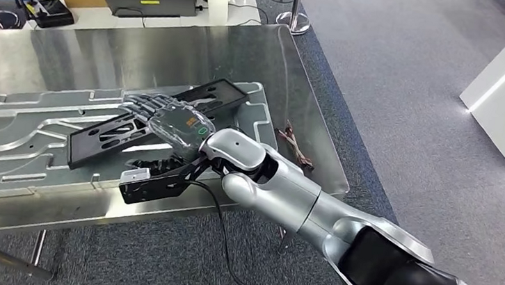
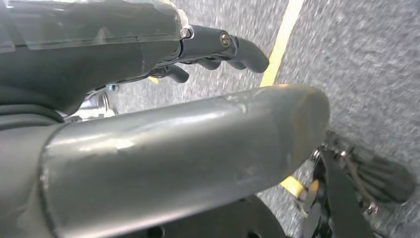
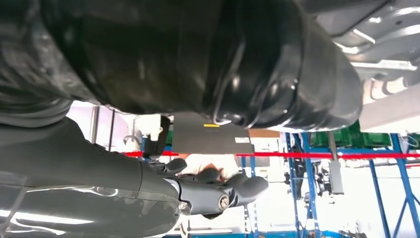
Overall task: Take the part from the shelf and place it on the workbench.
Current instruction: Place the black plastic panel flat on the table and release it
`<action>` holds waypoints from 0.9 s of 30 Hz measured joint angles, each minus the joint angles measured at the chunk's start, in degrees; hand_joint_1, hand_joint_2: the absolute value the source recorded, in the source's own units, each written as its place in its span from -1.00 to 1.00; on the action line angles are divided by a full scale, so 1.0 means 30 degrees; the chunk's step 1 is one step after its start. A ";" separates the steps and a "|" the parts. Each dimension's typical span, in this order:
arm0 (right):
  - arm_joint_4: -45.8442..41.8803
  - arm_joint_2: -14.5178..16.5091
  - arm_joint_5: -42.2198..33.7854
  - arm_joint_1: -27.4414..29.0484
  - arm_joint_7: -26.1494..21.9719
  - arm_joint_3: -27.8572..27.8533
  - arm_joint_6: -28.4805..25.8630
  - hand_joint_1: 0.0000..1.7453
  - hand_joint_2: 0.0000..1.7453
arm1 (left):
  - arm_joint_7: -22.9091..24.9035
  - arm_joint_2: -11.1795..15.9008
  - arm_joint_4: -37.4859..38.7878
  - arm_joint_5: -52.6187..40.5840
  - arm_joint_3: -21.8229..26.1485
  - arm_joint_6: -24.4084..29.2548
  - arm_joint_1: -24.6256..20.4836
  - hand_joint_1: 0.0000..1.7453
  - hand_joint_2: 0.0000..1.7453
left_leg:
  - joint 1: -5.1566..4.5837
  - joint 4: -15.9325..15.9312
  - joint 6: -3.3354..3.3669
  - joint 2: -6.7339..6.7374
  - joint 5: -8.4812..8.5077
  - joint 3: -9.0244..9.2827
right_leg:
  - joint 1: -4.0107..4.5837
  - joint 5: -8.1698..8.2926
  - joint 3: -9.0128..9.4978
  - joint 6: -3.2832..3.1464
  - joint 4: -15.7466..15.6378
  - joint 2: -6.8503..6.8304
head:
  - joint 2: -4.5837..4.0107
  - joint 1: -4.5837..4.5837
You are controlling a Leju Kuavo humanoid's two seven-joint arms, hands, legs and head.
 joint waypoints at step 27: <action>-0.1306 -0.2515 -0.0005 0.0647 0.0013 -0.0058 -0.0350 -1.00 -1.00 | -0.0026 -0.0040 0.0000 0.0249 0.0011 0.0155 -0.0044 -1.00 -1.00 | -0.0015 0.0226 -0.0641 -0.0206 -0.1961 0.1744 | -0.0216 0.3103 0.0570 -0.0177 -0.2679 -0.0085 | 0.0002 -0.0035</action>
